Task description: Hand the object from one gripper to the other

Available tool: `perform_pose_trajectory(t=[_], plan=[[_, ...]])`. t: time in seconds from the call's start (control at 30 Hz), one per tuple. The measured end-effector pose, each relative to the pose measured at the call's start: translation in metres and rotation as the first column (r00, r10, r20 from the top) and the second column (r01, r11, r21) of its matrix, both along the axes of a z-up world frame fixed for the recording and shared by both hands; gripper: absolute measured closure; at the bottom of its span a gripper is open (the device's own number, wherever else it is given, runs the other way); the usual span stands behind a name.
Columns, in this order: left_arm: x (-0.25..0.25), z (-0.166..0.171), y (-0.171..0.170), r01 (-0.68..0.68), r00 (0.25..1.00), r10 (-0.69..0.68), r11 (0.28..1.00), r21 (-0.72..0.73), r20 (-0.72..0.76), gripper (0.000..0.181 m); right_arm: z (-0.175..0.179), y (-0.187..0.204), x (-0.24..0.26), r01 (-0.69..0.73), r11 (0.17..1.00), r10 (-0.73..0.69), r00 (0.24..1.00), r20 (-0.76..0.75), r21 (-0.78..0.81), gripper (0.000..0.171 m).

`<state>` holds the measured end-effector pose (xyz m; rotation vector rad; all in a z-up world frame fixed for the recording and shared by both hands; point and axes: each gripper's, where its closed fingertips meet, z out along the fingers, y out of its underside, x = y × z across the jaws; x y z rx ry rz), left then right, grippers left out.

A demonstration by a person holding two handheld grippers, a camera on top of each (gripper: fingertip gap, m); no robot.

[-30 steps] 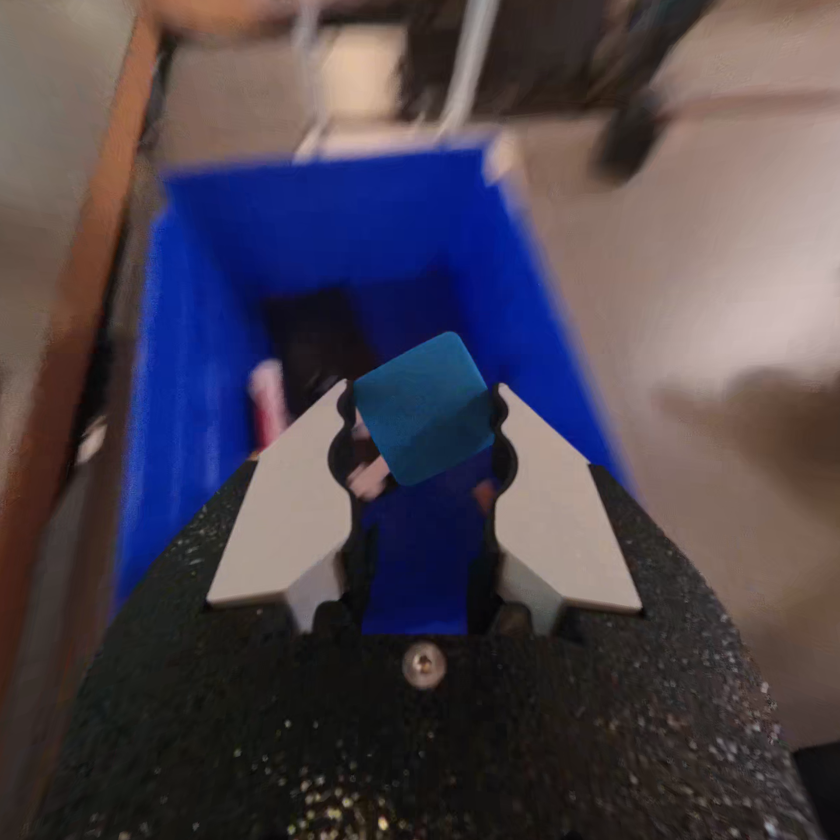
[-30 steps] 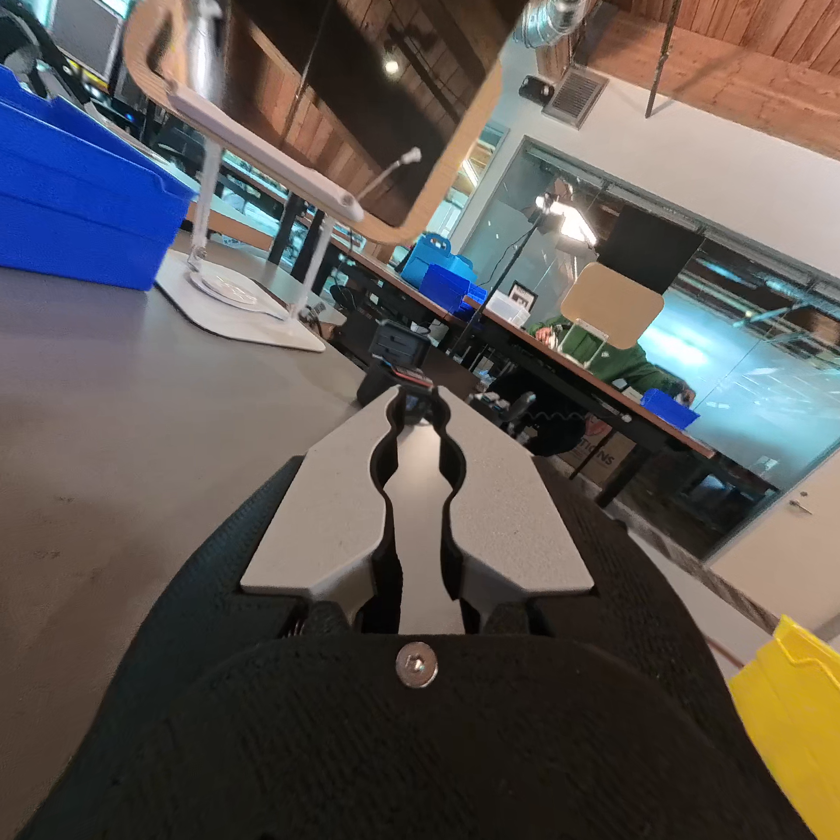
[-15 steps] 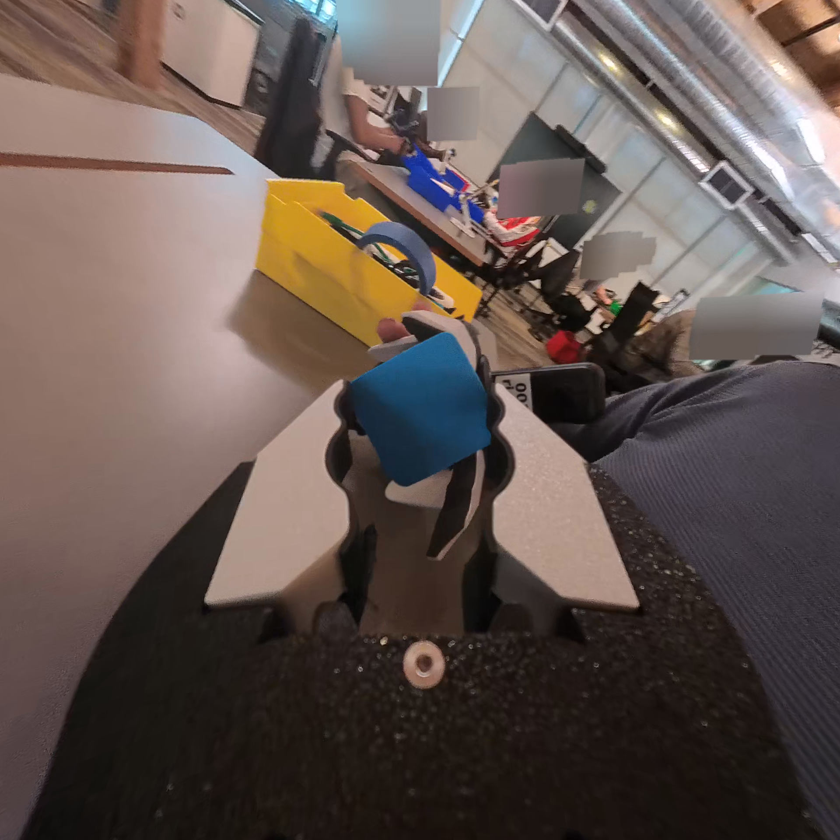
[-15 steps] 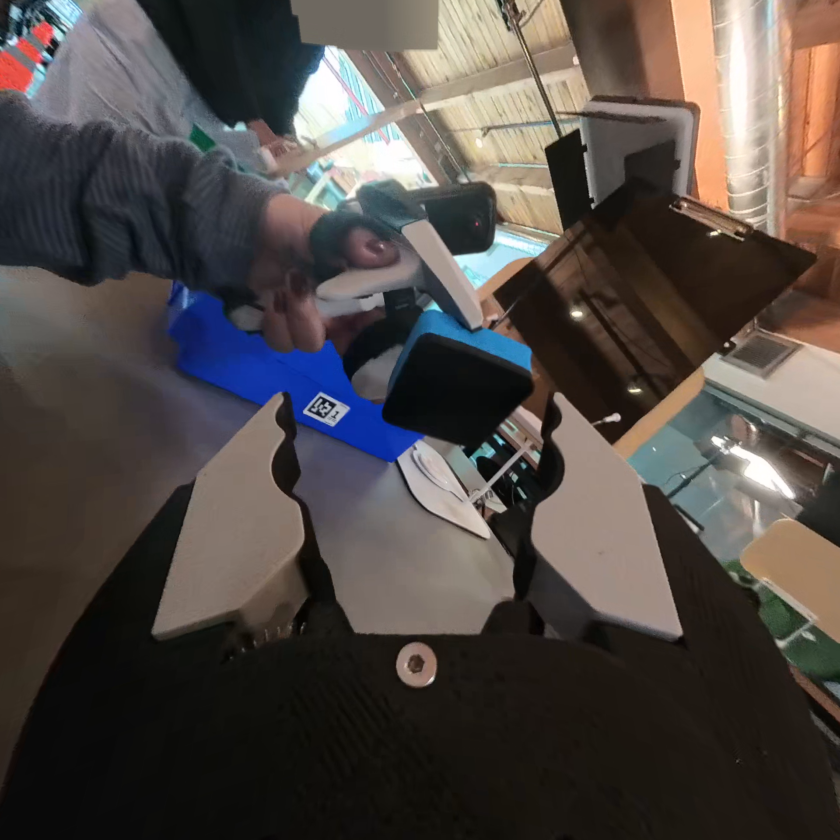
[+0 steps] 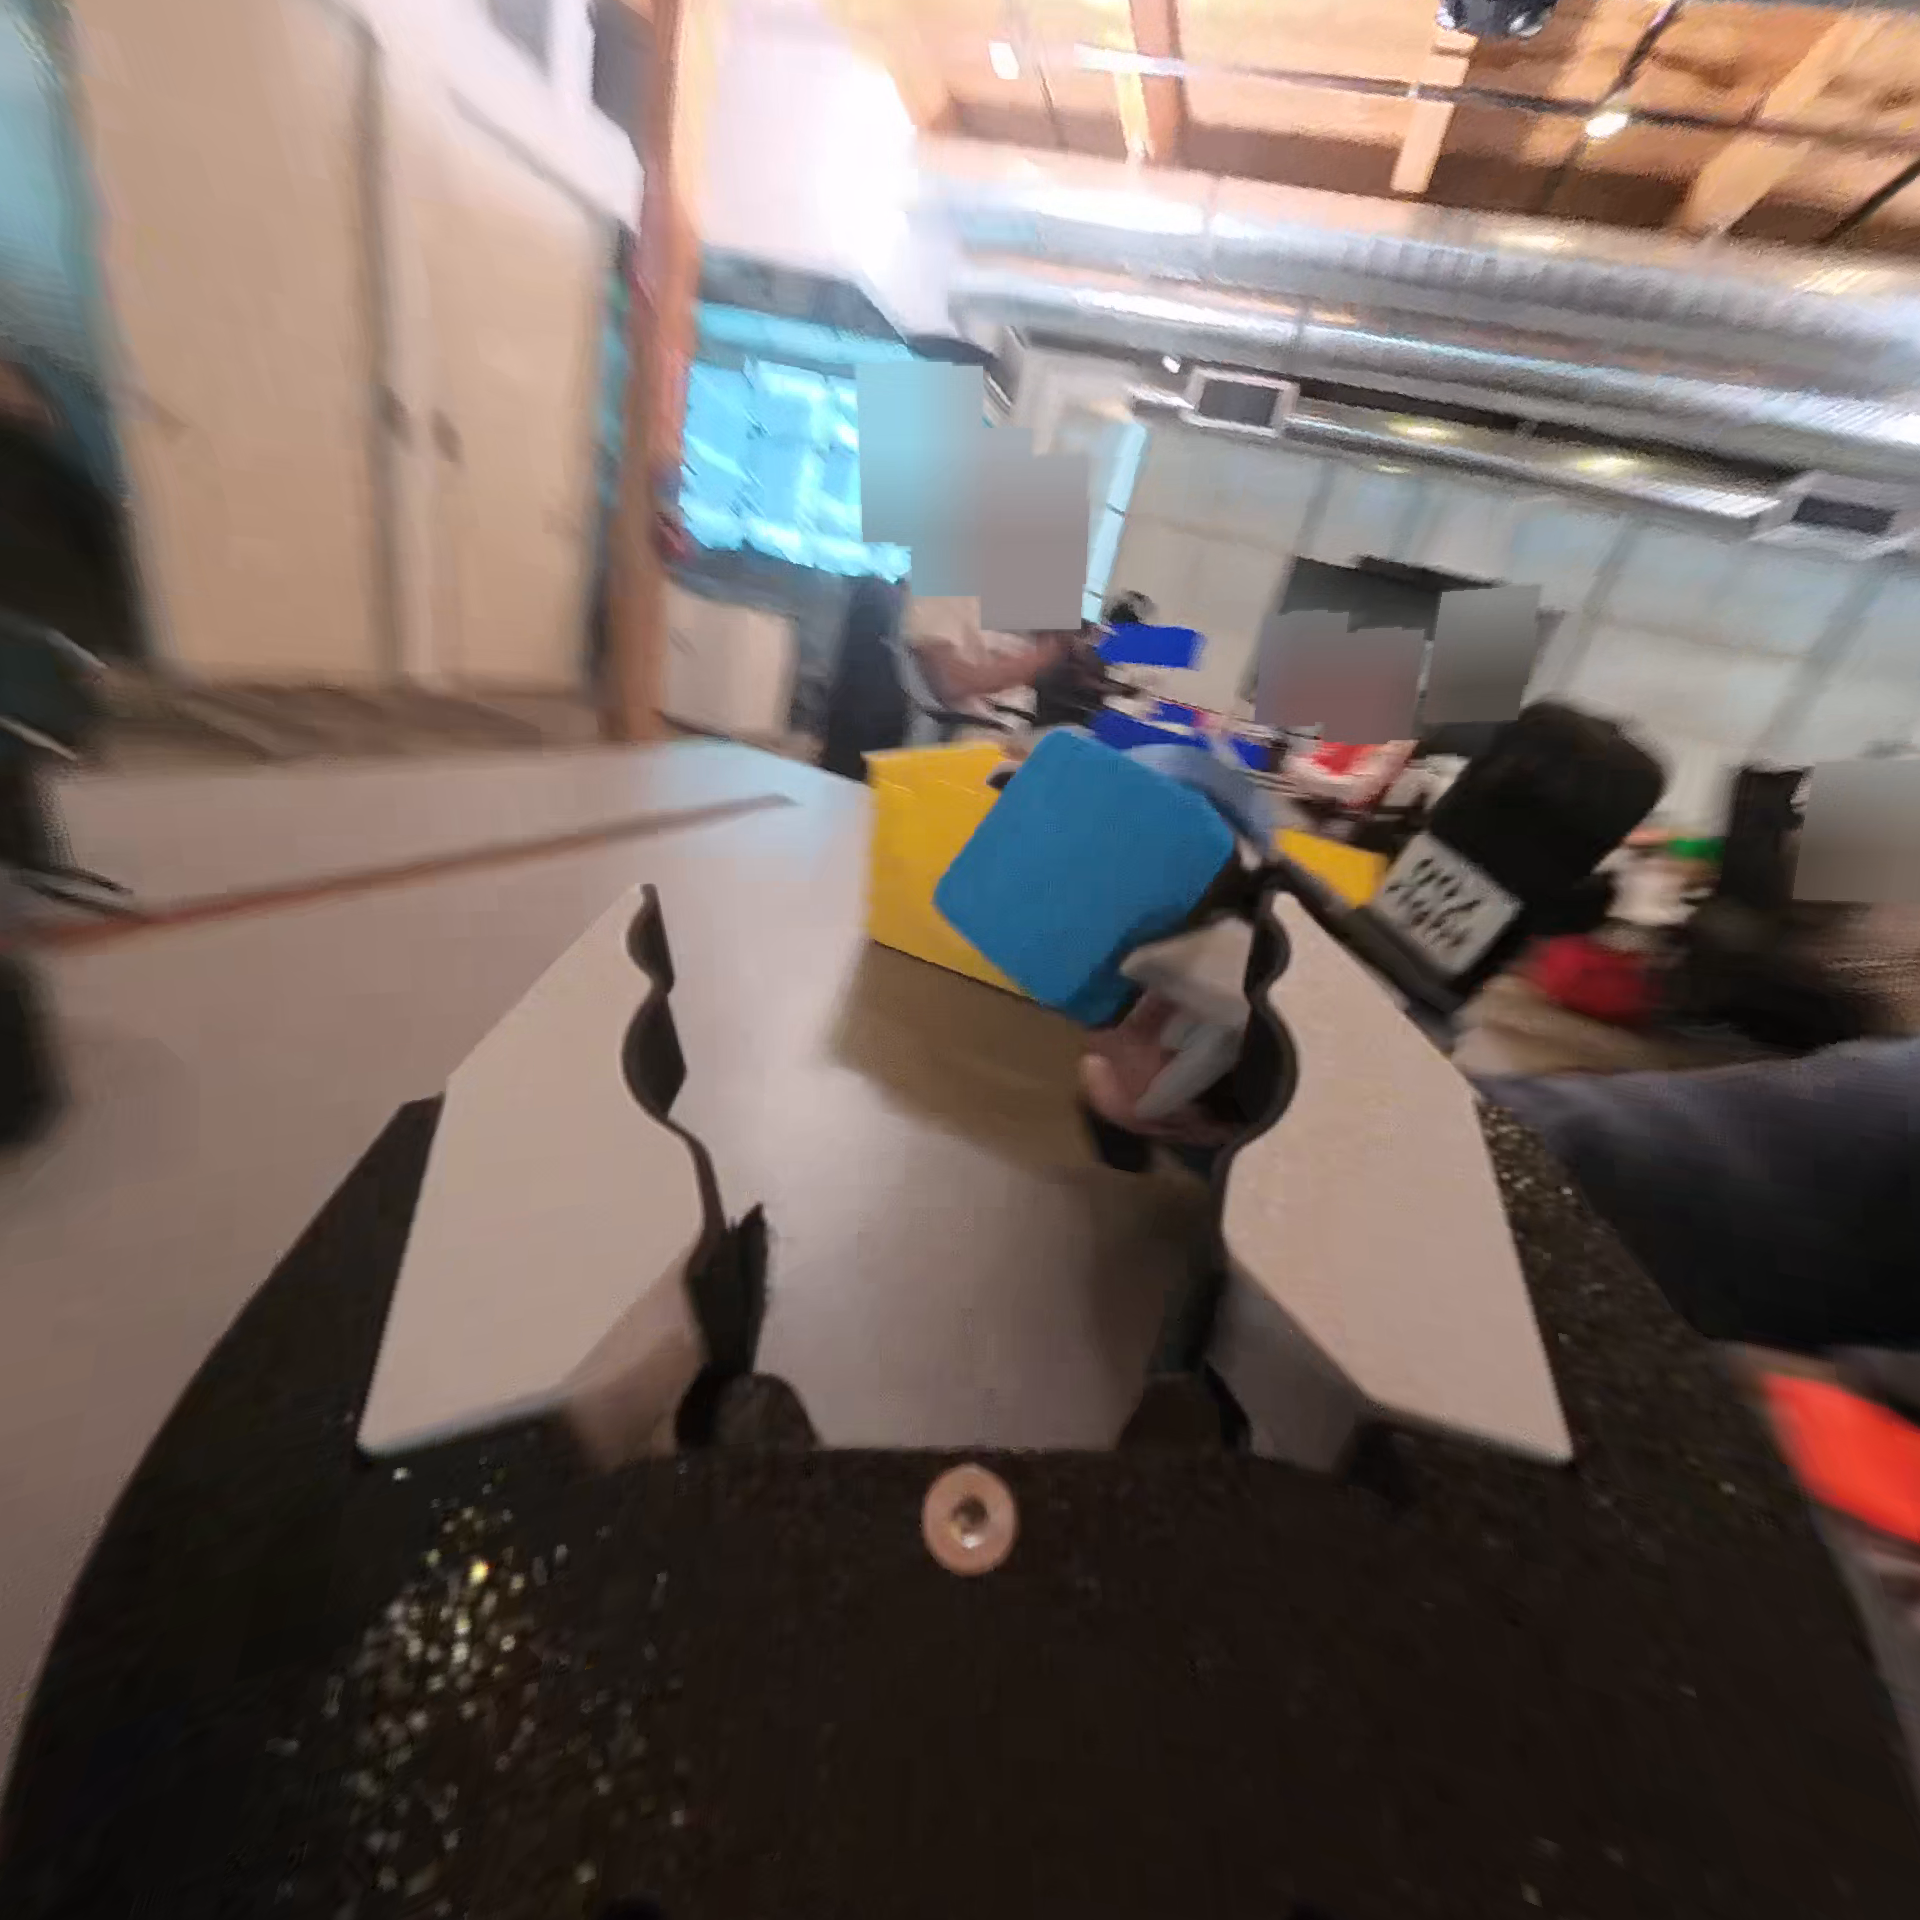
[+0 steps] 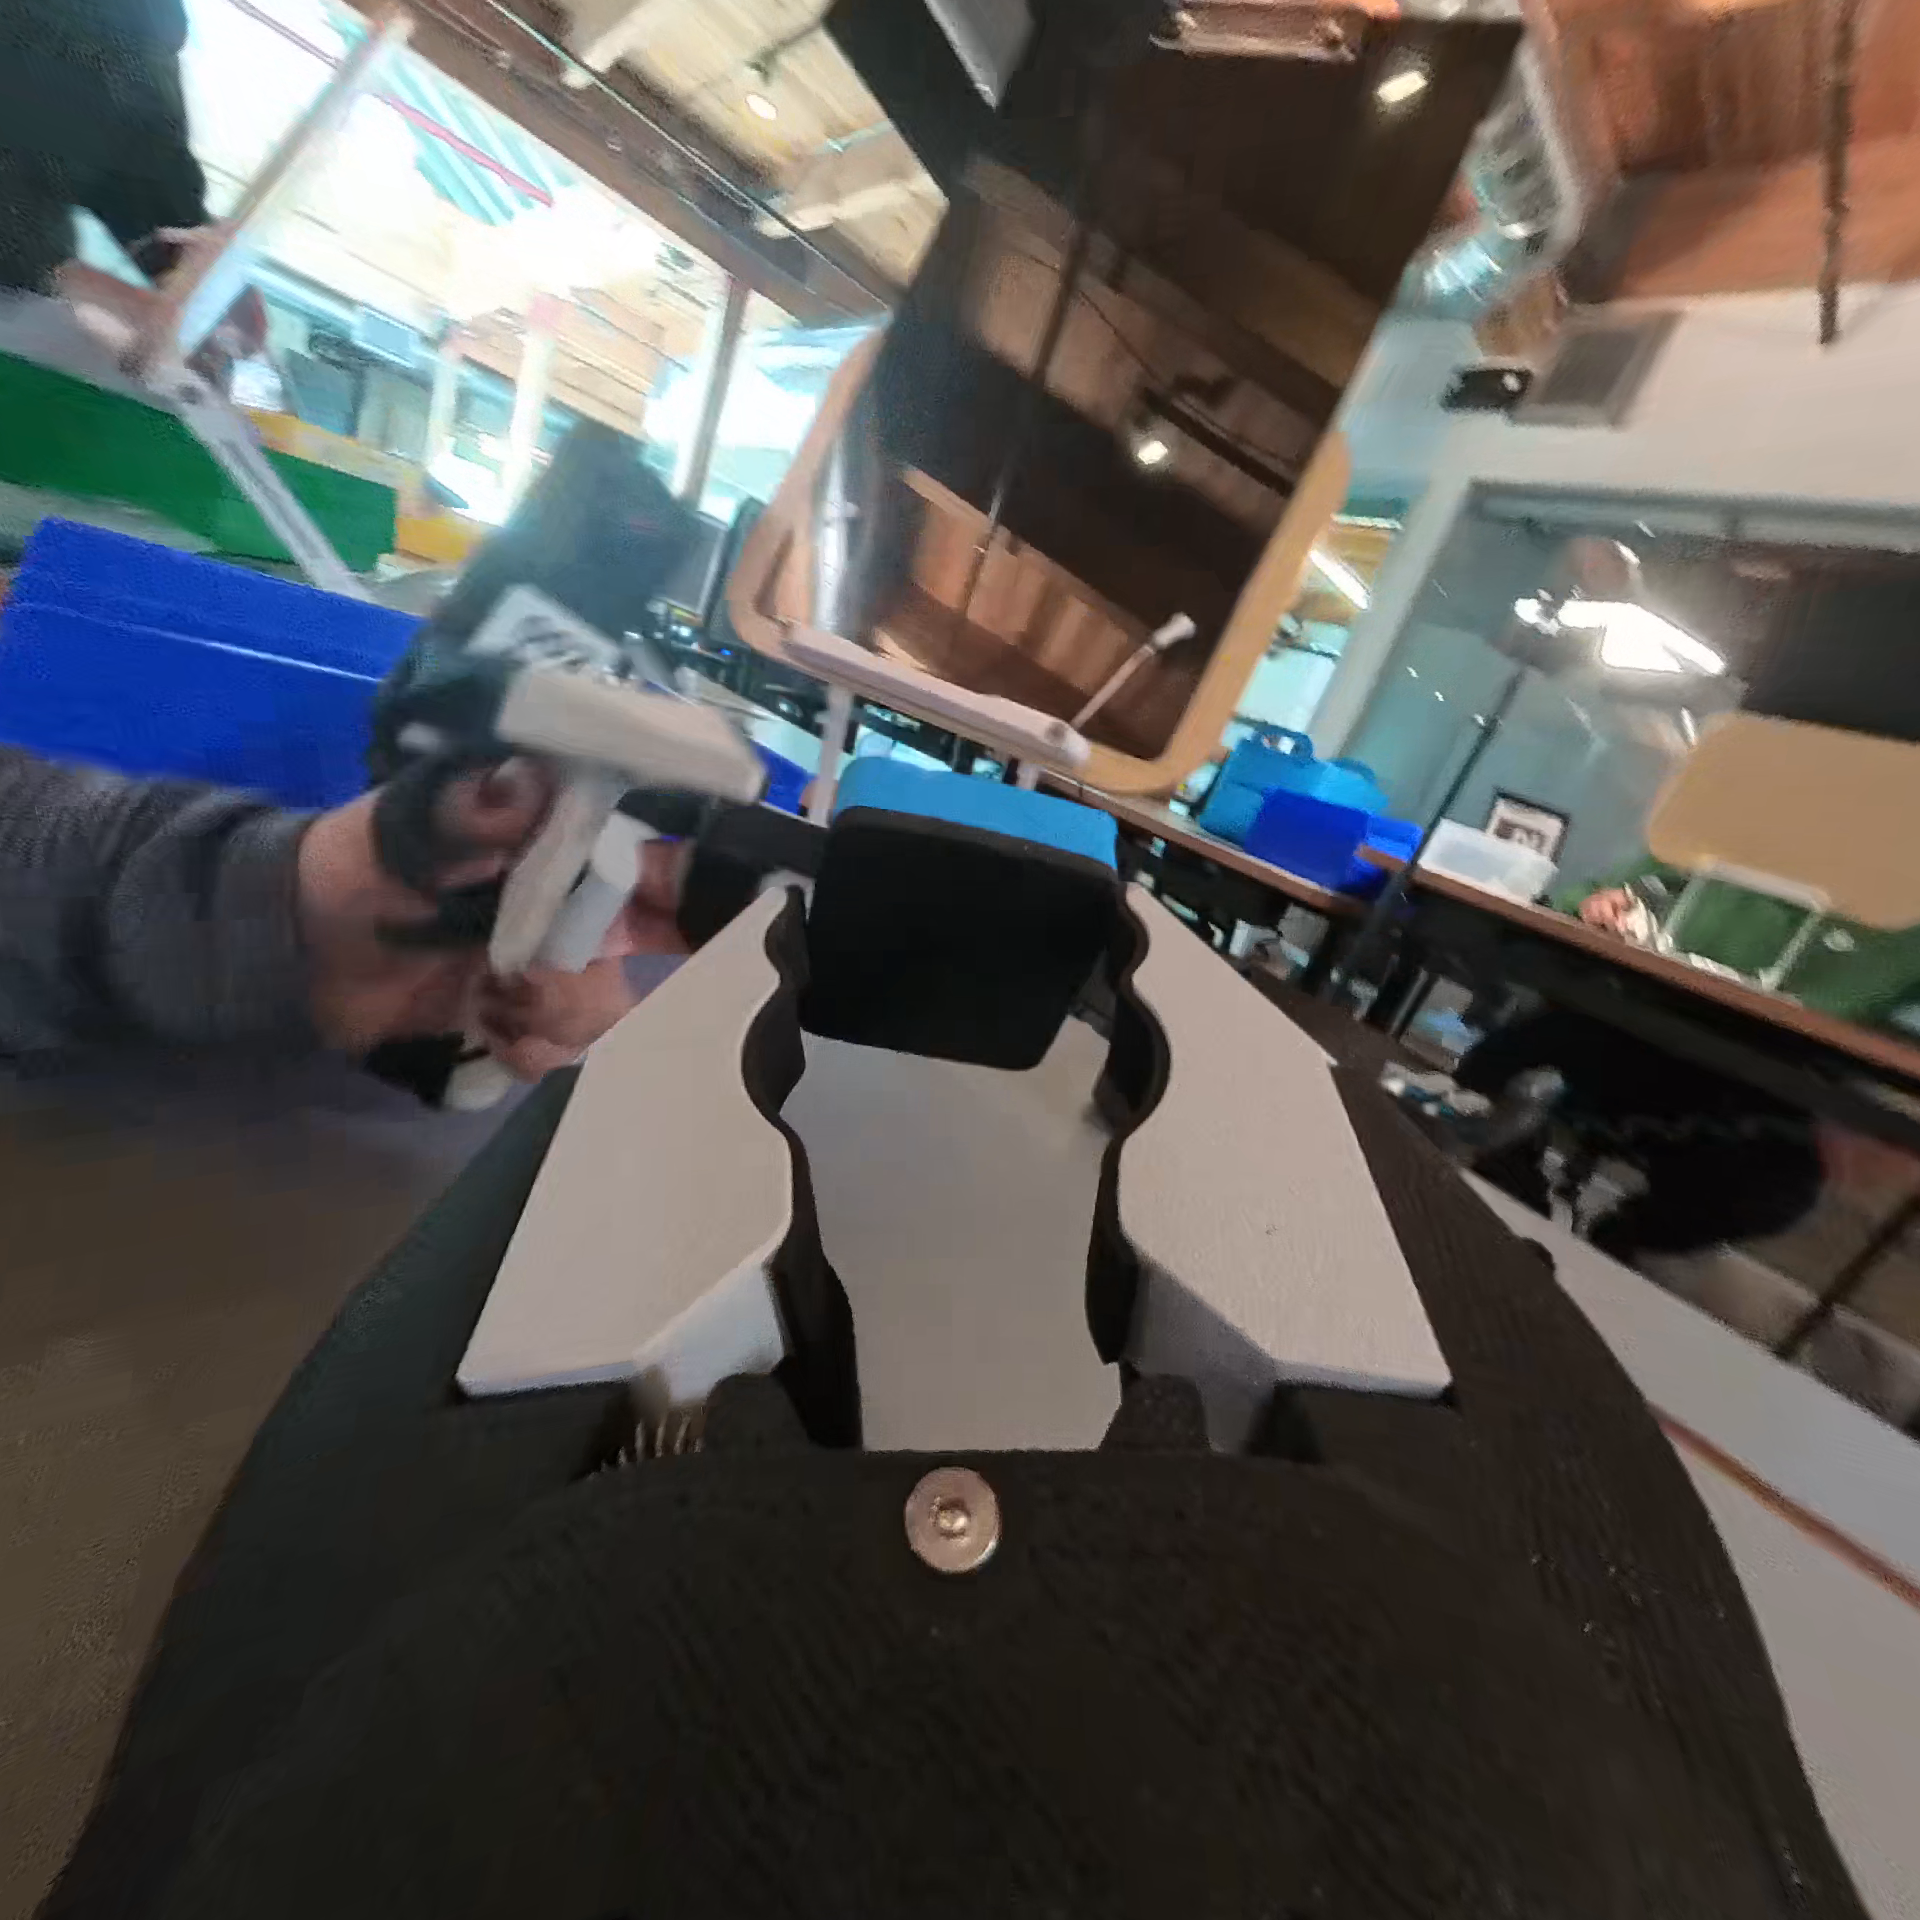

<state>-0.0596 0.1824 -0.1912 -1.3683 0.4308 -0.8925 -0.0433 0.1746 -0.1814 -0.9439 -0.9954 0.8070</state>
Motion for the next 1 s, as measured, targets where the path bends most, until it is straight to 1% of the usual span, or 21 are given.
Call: perform_pose_trajectory(t=[0.07, 0.1, 0.13, 0.17, 0.2, 0.3, 0.33, 0.4, 0.43, 0.5, 0.6, 0.63, 0.7, 0.73, 0.77, 0.8, 0.83, 0.87, 0.9, 0.97, 1.0], plan=[[-0.006, -0.006, 0.005, -0.151, 0.976, 0.176, 0.971, 0.186, -0.125, 0.071, -0.002, 0.013, 0.005, 0.008, 0.996, -0.009, 1.0, -0.008, -0.09, 0.114], [0.0, -0.003, 0.0, -0.141, 0.959, 0.198, 0.954, 0.265, -0.204, 0.071, -0.004, 0.016, 0.005, -0.008, 0.991, 0.007, 1.0, -0.006, -0.137, 0.114], [0.008, -0.009, -0.004, -0.111, 0.919, 0.228, 0.932, 0.344, -0.323, 0.075, -0.005, 0.016, 0.005, -0.041, 0.981, 0.04, 0.999, -0.005, -0.189, 0.114], [0.011, -0.02, 0.0, -0.116, 0.844, 0.308, 0.904, 0.412, -0.439, 0.075, -0.007, 0.015, 0.005, -0.08, 0.965, 0.081, 0.997, -0.007, -0.25, 0.114], [0.013, -0.026, 0.003, -0.123, 0.774, 0.384, 0.872, 0.475, -0.504, 0.075, -0.008, 0.014, 0.004, -0.12, 0.941, 0.121, 0.993, -0.016, -0.316, 0.114], [0.027, -0.029, -0.002, -0.084, 0.654, 0.504, 0.79, 0.607, -0.564, 0.092, -0.01, 0.009, 0.001, -0.237, 0.846, 0.226, 0.971, -0.082, -0.479, 0.114], [0.028, -0.028, -0.003, -0.084, 0.616, 0.549, 0.759, 0.645, -0.566, 0.101, -0.01, 0.008, -0.001, -0.26, 0.819, 0.244, 0.965, -0.1, -0.511, 0.114], [0.024, -0.021, -0.003, -0.123, 0.573, 0.619, 0.713, 0.69, -0.537, 0.119, -0.015, 0.006, -0.004, -0.286, 0.782, 0.27, 0.956, -0.113, -0.554, 0.114], [0.023, -0.018, -0.002, -0.153, 0.575, 0.63, 0.71, 0.687, -0.523, 0.124, -0.018, 0.004, -0.006, -0.295, 0.768, 0.283, 0.952, -0.112, -0.568, 0.114], [0.027, -0.017, -0.004, -0.17, 0.614, 0.598, 0.738, 0.653, -0.515, 0.128, -0.021, 0.0, -0.01, -0.319, 0.744, 0.309, 0.943, -0.121, -0.587, 0.114], [0.026, -0.018, -0.002, -0.189, 0.586, 0.621, 0.73, 0.657, -0.521, 0.151, -0.021, -0.005, -0.013, -0.349, 0.722, 0.33, 0.933, -0.147, -0.597, 0.114], [0.025, -0.019, -0.001, -0.191, 0.584, 0.619, 0.734, 0.652, -0.525, 0.153, -0.022, -0.004, -0.013, -0.346, 0.727, 0.326, 0.934, -0.145, -0.593, 0.114], [0.023, -0.019, 0.0, -0.204, 0.613, 0.587, 0.765, 0.611, -0.53, 0.16, -0.02, 0.0, -0.012, -0.326, 0.765, 0.294, 0.944, -0.149, -0.556, 0.111], [0.018, -0.018, 0.002, -0.236, 0.628, 0.576, 0.781, 0.578, -0.522, 0.16, -0.015, 0.007, -0.008, -0.278, 0.818, 0.231, 0.96, -0.155, -0.503, 0.104], [0.013, -0.018, 0.004, -0.272, 0.653, 0.557, 0.805, 0.527, -0.514, 0.161, -0.008, 0.014, -0.001, -0.195, 0.889, 0.143, 0.978, -0.153, -0.413, 0.086], [0.01, -0.017, 0.004, -0.295, 0.696, 0.523, 0.832, 0.469, -0.491, 0.16, -0.002, 0.017, 0.006, -0.111, 0.951, 0.075, 0.988, -0.133, -0.29, 0.084], [0.008, -0.015, 0.003, -0.31, 0.751, 0.484, 0.858, 0.409, -0.449, 0.16, 0.002, 0.015, 0.01, -0.044, 0.986, 0.03, 0.995, -0.091, -0.159, 0.084], [0.007, -0.013, 0.001, -0.307, 0.81, 0.433, 0.887, 0.344, -0.396, 0.161, 0.002, 0.011, 0.012, 0.011, 0.999, -0.012, 0.999, -0.037, -0.038, 0.083], [0.009, -0.01, -0.002, -0.269, 0.872, 0.359, 0.92, 0.286, -0.333, 0.161, -0.001, 0.007, 0.011, 0.05, 0.996, -0.051, 0.999, 0.014, 0.073, 0.083], [0.02, -0.002, -0.015, -0.107, 0.971, 0.148, 0.971, 0.212, -0.189, 0.161, -0.01, -0.003, 0.005, 0.069, 0.966, -0.095, 0.991, 0.095, 0.25, 0.083], [0.024, 0.003, -0.022, -0.018, 0.992, 0.041, 0.982, 0.189, -0.119, 0.161, -0.015, -0.008, 0.001, 0.066, 0.949, -0.109, 0.986, 0.125, 0.308, 0.083]])
